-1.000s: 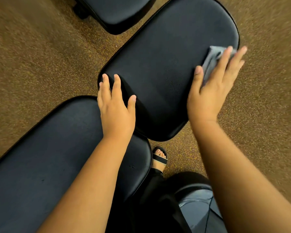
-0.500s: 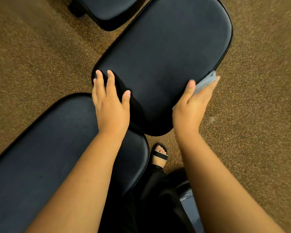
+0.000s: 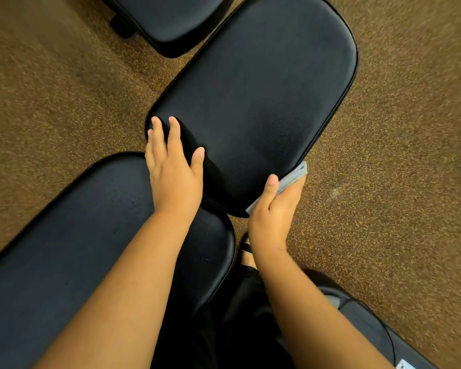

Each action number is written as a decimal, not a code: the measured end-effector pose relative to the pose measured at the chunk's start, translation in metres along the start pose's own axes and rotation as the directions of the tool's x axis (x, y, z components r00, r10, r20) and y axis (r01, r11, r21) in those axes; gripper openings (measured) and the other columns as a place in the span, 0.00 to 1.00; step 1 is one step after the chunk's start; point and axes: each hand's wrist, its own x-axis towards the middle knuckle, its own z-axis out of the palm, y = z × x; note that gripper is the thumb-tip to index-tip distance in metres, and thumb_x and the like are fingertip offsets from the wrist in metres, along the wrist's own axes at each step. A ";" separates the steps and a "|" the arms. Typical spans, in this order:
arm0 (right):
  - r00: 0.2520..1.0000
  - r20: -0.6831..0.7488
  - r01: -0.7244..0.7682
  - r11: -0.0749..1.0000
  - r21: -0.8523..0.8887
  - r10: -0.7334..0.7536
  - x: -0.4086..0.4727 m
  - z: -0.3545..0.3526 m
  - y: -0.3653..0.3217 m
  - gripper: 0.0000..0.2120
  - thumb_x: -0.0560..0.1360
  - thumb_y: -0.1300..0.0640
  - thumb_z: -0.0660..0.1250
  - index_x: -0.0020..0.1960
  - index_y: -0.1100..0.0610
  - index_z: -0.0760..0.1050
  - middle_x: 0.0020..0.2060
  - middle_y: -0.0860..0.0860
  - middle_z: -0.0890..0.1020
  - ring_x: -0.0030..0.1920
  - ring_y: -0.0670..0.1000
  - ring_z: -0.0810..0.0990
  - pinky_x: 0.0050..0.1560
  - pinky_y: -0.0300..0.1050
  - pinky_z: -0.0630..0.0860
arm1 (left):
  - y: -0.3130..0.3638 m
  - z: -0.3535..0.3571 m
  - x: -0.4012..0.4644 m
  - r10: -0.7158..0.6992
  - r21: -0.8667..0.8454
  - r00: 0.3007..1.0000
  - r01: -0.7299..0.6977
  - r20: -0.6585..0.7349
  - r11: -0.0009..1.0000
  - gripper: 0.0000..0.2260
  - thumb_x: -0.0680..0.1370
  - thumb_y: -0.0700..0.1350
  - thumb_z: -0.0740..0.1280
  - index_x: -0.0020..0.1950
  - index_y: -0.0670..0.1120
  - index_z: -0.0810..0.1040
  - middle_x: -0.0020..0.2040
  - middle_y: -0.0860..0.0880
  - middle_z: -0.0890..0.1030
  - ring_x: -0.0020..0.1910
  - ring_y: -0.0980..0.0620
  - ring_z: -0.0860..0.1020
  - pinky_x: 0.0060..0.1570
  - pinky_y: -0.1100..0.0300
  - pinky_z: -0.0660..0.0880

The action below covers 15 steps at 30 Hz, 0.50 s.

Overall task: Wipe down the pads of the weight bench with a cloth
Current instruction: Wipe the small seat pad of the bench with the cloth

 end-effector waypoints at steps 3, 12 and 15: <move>0.998 -0.030 0.046 0.998 -0.030 -0.047 0.027 -0.003 -0.009 0.28 0.82 0.52 0.55 0.77 0.63 0.51 0.75 0.57 0.61 0.75 0.50 0.59 0.75 0.38 0.54 | -0.001 0.001 0.000 0.005 0.010 1.000 -0.005 -0.004 1.000 0.29 0.82 0.53 0.59 0.80 0.49 0.52 0.81 0.47 0.47 0.79 0.46 0.47 0.75 0.55 0.46; 0.972 -0.194 0.114 0.988 -0.102 -0.132 0.142 -0.010 -0.058 0.28 0.82 0.51 0.54 0.76 0.66 0.56 0.72 0.59 0.67 0.72 0.54 0.65 0.69 0.35 0.58 | 0.000 0.001 -0.001 -0.013 0.000 1.000 0.013 0.000 1.000 0.29 0.82 0.52 0.59 0.80 0.50 0.52 0.81 0.48 0.46 0.79 0.45 0.47 0.74 0.52 0.51; 0.974 -0.203 0.086 0.992 -0.096 -0.104 0.116 -0.007 -0.055 0.27 0.82 0.52 0.55 0.75 0.66 0.56 0.72 0.59 0.67 0.72 0.54 0.65 0.70 0.37 0.59 | 0.000 0.001 -0.001 -0.013 0.004 1.000 0.013 0.003 1.000 0.29 0.82 0.53 0.59 0.80 0.50 0.52 0.81 0.48 0.46 0.79 0.45 0.47 0.75 0.52 0.50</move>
